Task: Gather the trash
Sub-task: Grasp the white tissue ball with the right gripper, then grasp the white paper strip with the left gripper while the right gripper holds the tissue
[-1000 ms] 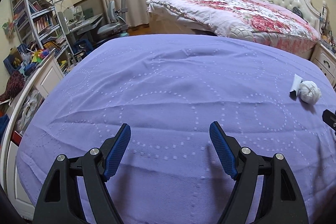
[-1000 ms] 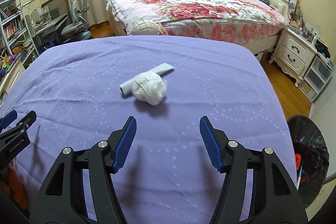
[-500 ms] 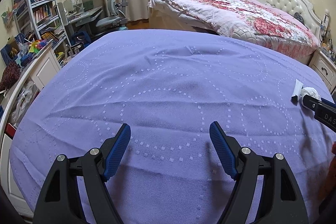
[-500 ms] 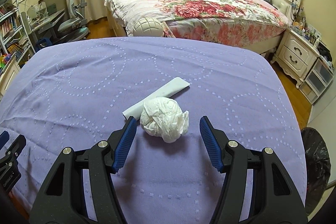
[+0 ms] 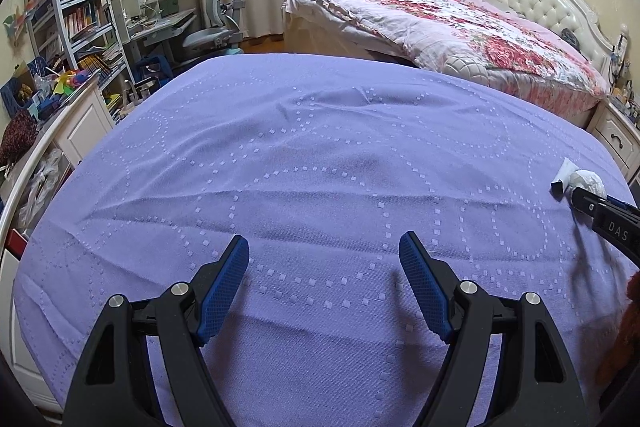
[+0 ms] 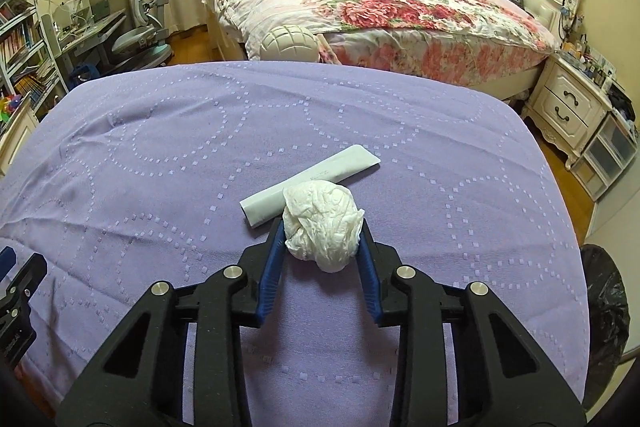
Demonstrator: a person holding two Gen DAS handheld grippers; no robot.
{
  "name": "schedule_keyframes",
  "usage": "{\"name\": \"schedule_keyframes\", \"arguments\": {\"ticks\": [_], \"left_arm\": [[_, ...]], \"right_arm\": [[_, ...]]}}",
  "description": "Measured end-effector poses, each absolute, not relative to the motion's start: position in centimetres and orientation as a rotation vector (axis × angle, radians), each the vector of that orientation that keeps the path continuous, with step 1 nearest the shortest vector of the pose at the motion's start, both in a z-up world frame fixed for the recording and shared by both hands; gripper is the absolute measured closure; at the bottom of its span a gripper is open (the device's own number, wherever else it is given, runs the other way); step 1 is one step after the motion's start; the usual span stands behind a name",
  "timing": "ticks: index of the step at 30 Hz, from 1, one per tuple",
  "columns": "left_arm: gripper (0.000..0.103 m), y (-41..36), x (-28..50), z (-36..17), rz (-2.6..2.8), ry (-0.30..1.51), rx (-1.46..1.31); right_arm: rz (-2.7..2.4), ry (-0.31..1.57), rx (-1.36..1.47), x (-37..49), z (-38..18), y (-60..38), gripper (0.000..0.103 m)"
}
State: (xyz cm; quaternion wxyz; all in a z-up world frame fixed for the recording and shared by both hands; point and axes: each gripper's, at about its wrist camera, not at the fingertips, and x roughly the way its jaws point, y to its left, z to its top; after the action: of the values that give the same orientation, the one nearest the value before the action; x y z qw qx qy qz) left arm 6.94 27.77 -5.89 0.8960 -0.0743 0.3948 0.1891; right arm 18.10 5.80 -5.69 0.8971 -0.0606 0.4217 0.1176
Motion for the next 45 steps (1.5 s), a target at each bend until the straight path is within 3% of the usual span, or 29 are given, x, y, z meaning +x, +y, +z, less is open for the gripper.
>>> {"name": "schedule_keyframes", "arguments": {"ticks": [25, 45], "left_arm": [[0.028, 22.7, 10.2, -5.5, 0.333, 0.810, -0.081], [0.028, 16.5, 13.7, -5.5, 0.199, 0.805, -0.001]], "right_arm": [[0.070, 0.862, -0.099, 19.5, -5.8, -2.9, 0.070], [0.072, 0.869, -0.066, 19.9, -6.2, -4.4, 0.070]]}}
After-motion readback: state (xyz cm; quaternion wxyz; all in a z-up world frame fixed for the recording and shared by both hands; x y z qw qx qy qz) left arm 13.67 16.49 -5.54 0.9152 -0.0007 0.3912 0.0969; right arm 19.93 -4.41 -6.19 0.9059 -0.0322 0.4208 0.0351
